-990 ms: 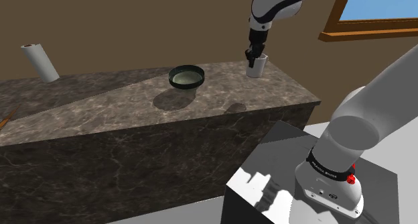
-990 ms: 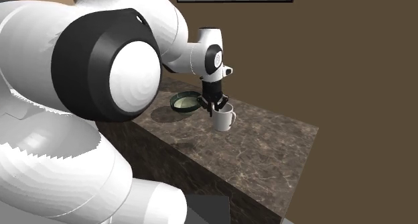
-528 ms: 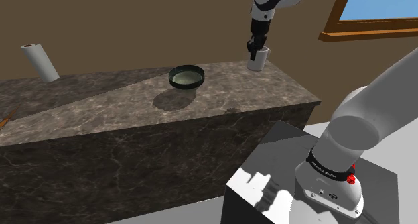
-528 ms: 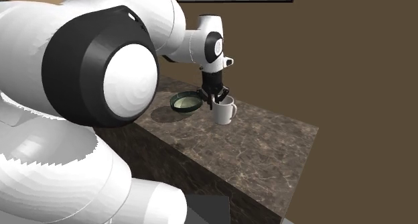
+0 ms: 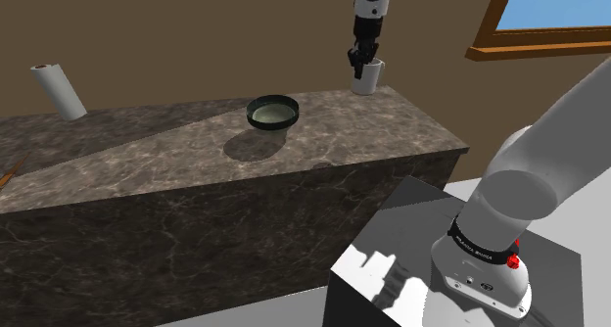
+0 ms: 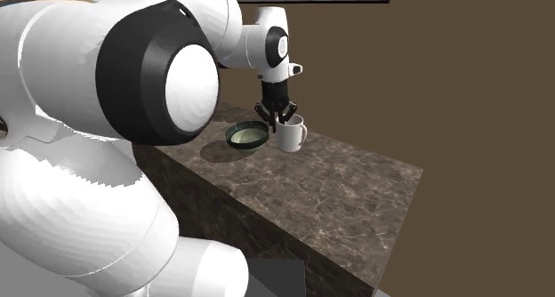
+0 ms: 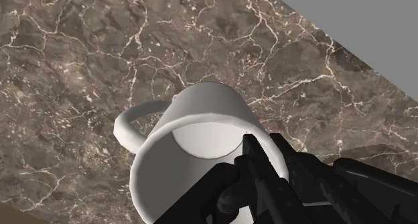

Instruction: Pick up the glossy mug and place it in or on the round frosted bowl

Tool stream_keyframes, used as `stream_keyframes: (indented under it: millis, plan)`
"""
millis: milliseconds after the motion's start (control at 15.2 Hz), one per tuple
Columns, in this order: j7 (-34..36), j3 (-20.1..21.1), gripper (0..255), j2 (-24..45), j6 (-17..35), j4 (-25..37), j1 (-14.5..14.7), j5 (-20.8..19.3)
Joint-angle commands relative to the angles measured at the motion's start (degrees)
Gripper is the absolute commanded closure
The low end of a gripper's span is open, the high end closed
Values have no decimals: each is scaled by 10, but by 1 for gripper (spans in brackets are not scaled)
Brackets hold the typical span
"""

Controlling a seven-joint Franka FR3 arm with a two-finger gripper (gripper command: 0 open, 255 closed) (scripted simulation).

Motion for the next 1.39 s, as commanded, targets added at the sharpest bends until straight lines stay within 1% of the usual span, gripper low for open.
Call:
stream_keyframes:
  millis: [0, 396, 792, 1122, 1320]
  plan:
    - [17, 11, 255, 30, -2, 31, 10, 8]
    - [63, 40, 255, 129, -22, 146, 36, 25]
    - [105, 62, 255, 240, -60, 293, 58, 34]
    - [135, 75, 255, 351, -113, 455, 76, 38]
    - [151, 81, 255, 436, -162, 587, 86, 39]
